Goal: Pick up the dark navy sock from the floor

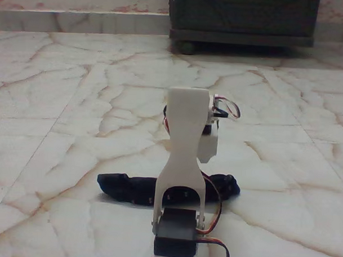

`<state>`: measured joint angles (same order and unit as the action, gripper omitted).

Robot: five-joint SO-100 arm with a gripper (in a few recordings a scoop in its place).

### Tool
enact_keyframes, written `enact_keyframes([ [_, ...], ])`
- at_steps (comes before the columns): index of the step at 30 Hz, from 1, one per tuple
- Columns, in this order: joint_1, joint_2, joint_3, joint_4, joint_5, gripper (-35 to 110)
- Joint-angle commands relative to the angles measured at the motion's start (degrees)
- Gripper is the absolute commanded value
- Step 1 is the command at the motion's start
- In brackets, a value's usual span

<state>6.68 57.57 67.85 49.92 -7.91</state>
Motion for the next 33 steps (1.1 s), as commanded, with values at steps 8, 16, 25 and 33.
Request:
enact_keyframes([
  [8,1.8,-7.0,-9.8,8.1,-0.8,9],
  [16,1.1,-17.0,-12.0,8.2,-1.5,9],
  [25,-2.3,-23.7,-15.6,0.8,-4.0,7],
  [33,-2.8,-23.9,-15.5,0.3,-7.1,0],
])
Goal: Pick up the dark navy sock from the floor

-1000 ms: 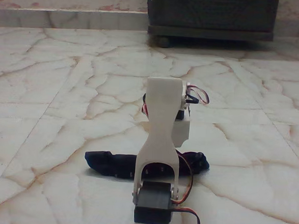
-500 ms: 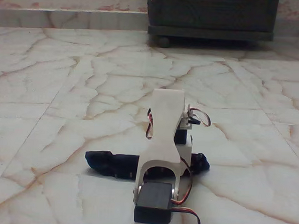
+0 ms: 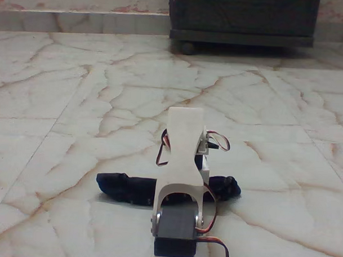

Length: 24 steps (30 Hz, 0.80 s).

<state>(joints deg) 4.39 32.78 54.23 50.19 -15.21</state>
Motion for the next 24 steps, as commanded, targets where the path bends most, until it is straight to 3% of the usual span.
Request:
enact_keyframes([
  [1,-0.4,1.2,-1.8,0.0,0.9,0],
  [4,-0.4,4.7,1.9,-1.5,-0.5,0],
  [10,-0.7,23.5,26.5,-14.0,-6.9,0],
  [19,-0.7,48.3,48.6,-14.8,-14.4,0],
  [22,-0.6,60.7,63.1,-26.1,-17.2,0],
  [24,-1.1,67.7,71.0,-28.5,-20.4,0],
])
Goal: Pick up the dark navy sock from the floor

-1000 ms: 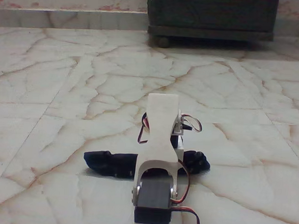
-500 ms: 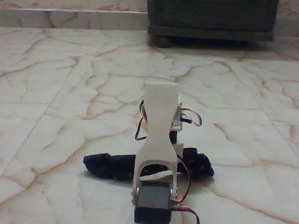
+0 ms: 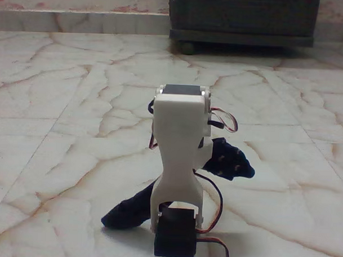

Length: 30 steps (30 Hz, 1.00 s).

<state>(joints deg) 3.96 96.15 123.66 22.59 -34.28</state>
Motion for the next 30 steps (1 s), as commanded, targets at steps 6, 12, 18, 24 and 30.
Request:
enact_keyframes([
  [6,-0.9,21.8,17.8,-6.2,-12.0,0],
  [12,0.4,39.5,32.7,-11.7,-25.3,0],
  [18,1.4,43.2,36.5,-24.6,-39.8,0],
  [24,1.1,44.6,46.8,-50.3,-55.5,0],
  [30,-0.5,44.2,52.9,-64.2,-57.7,0],
])
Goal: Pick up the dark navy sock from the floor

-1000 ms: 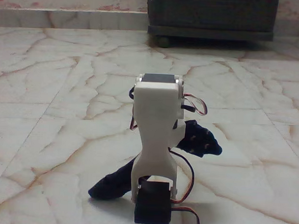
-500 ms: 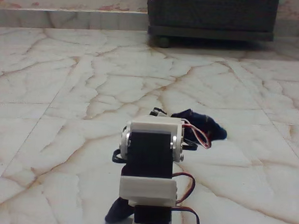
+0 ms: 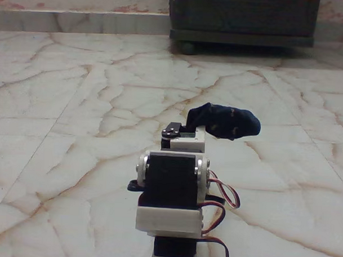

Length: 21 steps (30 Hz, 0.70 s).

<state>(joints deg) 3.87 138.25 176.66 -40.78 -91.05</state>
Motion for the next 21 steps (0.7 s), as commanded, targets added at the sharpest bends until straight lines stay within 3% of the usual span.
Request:
enact_keyframes([
  [1,-0.3,1.8,-0.1,-0.9,-2.2,0],
  [5,0.0,1.2,-0.1,0.9,-9.2,0],
  [21,-0.6,1.2,-0.1,0.4,0.9,0],
])
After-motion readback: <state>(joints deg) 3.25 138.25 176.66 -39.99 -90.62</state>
